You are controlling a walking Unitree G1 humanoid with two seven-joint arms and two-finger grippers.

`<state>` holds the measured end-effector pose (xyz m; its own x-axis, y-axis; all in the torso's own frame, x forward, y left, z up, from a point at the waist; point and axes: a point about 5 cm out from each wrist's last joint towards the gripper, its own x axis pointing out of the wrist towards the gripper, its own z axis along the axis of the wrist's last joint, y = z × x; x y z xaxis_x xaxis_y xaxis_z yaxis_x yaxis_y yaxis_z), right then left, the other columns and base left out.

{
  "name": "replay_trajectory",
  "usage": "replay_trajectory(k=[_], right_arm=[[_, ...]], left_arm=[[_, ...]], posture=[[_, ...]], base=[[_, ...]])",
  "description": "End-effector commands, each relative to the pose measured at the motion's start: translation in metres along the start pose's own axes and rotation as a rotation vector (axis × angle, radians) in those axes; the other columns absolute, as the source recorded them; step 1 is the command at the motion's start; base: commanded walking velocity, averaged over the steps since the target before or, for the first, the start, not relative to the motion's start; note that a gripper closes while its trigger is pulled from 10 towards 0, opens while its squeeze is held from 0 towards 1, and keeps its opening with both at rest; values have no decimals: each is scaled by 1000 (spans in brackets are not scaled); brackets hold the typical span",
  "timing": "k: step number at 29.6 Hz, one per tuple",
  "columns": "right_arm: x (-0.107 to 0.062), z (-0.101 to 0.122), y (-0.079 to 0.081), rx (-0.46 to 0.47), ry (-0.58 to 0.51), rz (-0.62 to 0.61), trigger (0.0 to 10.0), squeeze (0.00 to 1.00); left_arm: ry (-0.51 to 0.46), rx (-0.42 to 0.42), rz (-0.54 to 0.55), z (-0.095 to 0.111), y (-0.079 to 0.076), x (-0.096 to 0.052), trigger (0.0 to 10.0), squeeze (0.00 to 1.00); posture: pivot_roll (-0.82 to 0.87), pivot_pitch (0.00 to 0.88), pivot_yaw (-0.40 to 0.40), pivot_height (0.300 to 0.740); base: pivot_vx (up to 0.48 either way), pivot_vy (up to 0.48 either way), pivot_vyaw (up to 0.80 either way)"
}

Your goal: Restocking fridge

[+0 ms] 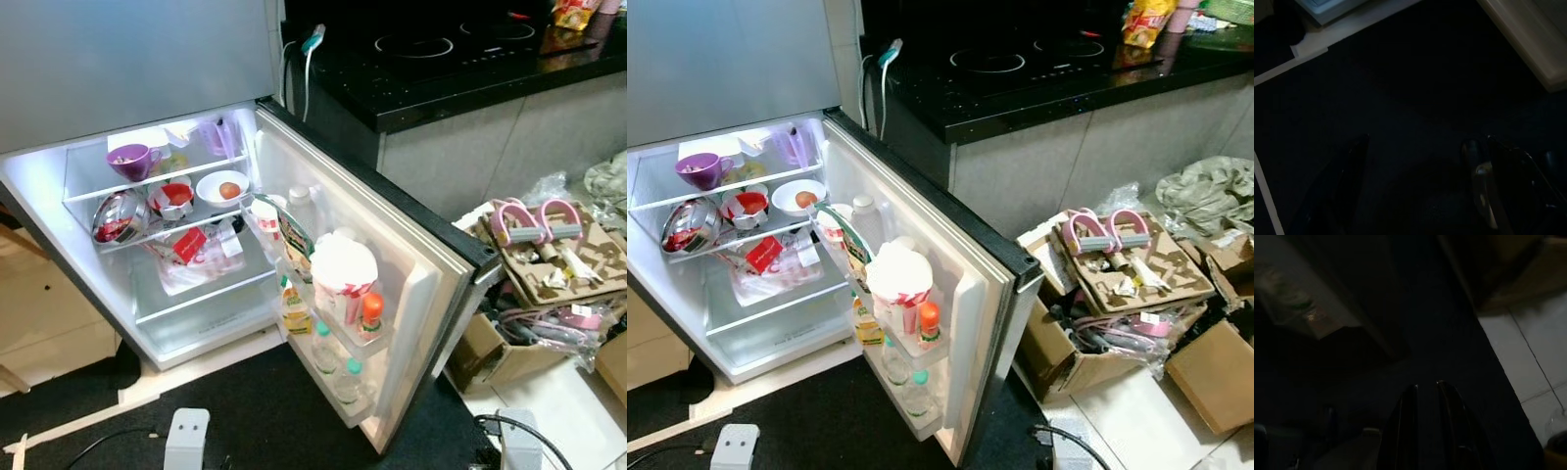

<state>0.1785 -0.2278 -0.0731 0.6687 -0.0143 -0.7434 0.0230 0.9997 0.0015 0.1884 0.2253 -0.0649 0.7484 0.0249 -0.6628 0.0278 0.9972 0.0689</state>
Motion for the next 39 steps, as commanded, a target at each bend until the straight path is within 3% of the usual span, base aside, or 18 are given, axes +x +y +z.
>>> replay_trajectory(k=[1, 10, 25, 34, 39], right_arm=[[0, 0, 2, 0, -9, 5, 10000, 0], [0, 1, 2, 6, -14, 0, 10000, 0], [-1, -2, -5, 45, 8, -56, 10000, 0], [-1, -1, -7, 51, 4, -63, 10000, 0], [-1, 0, -9, 51, 2, -68, 10000, 0]], left_arm=[[25, 14, 3, -8, 1, -3, 10000, 0], [-2, 11, -6, 0, -2, 0, 10000, 0], [-17, 16, -14, 2, -3, 0, 10000, 0], [-28, 8, -12, 5, -3, 1, 10000, 0], [-33, -18, 6, 5, -2, 1, 10000, 0]], posture=[[-76, 80, 40, 734], [-77, 79, 45, 734], [-78, 75, 45, 734], [-81, 68, 45, 734], [-80, 65, 45, 734]], base=[[0, 0, 800], [0, 0, 800], [0, 0, 0], [0, -443, 0], [0, 0, 0]])
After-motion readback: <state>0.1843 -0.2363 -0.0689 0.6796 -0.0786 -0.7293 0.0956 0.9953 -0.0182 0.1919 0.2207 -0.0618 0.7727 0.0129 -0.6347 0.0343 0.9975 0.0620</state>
